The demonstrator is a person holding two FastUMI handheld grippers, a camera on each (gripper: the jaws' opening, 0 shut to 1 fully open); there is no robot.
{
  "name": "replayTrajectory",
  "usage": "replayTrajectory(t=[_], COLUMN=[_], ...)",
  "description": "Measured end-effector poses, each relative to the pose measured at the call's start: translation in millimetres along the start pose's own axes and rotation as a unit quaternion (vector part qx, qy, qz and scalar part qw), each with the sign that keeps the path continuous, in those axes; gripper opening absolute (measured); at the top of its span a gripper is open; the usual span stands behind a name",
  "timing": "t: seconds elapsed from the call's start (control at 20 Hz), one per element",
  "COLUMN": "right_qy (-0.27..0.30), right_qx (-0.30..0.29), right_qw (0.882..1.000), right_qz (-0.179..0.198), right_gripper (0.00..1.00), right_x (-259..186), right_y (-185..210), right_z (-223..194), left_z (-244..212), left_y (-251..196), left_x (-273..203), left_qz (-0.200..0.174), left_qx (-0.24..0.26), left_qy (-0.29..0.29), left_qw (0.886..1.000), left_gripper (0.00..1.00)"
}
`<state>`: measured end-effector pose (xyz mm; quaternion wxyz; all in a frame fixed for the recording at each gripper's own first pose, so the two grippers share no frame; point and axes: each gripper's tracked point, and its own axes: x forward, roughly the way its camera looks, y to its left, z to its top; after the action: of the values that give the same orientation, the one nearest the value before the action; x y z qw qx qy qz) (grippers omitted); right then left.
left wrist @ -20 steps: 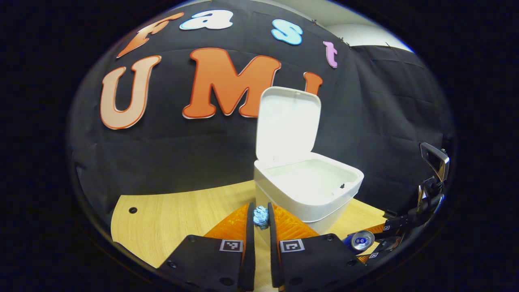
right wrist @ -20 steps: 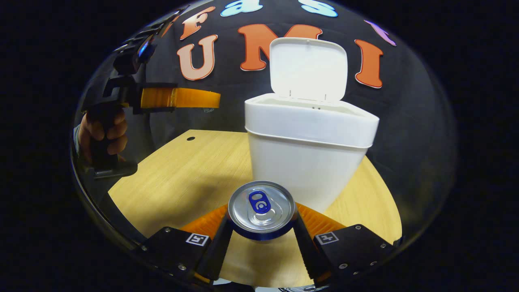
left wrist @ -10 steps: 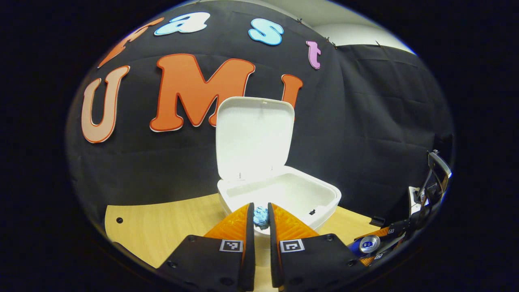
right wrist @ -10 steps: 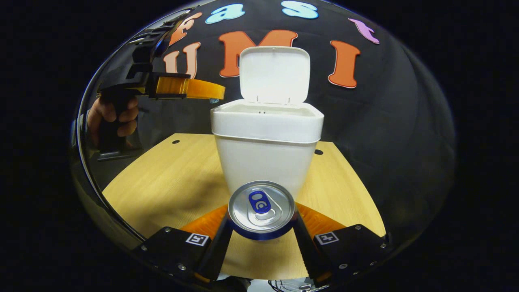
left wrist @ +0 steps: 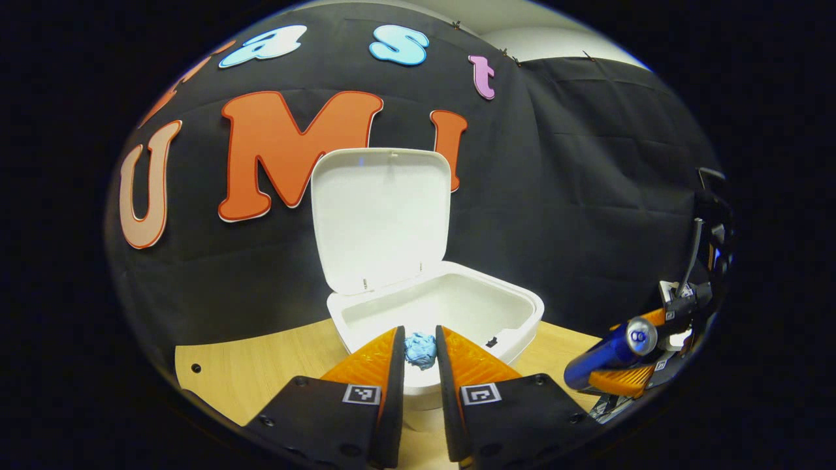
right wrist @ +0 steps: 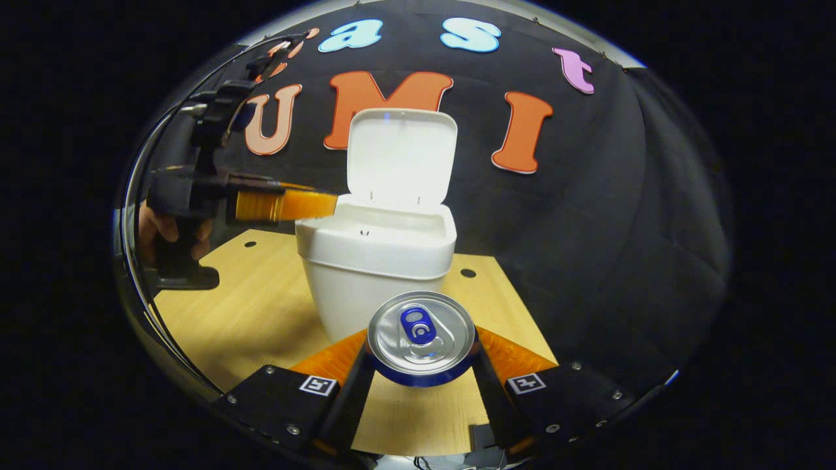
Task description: Press the lid of the desktop garbage bin to open it, pick up the crumpled paper on the desktop and throw it into the bin, then pick up the pop can on the desktop and drop it into the bin, and finally close the garbage bin lid.
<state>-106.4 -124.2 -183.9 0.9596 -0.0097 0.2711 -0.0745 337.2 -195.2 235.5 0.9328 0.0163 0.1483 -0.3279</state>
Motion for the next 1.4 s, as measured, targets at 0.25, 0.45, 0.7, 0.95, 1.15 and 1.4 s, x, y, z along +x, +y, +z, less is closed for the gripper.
replayTrajectory(t=[0.25,0.45,0.7,0.95,1.15,1.4], right_qy=[-0.034,-0.058,-0.082,-0.096,-0.102,-0.102], right_qx=[0.012,-0.003,-0.02,-0.032,-0.044,-0.052], right_qw=[0.999,0.998,0.996,0.994,0.993,0.991], right_qz=[0.0,-0.002,0.015,0.038,0.047,0.066], right_gripper=[0.8,0.8,0.8,0.8,0.8,0.8], right_x=[5,8,19,36,38,54], right_y=[-9,-15,-9,2,4,13], right_z=[44,78,115,137,142,146], left_z=[-4,-8,-22,-48,-64,-99], left_y=[2,17,40,71,100,129], left_x=[-6,-21,-51,-83,-111,-147], left_qz=[0.002,0.03,0.072,0.126,0.18,0.241], left_qx=[0.006,0.011,0.011,-0.007,-0.027,-0.056], left_qy=[-0.002,-0.006,-0.012,0.006,0.011,0.037], left_qw=[1.0,0.999,0.997,0.992,0.983,0.968], left_gripper=[0.52,0.54,0.74,0.8,0.76,0.76])
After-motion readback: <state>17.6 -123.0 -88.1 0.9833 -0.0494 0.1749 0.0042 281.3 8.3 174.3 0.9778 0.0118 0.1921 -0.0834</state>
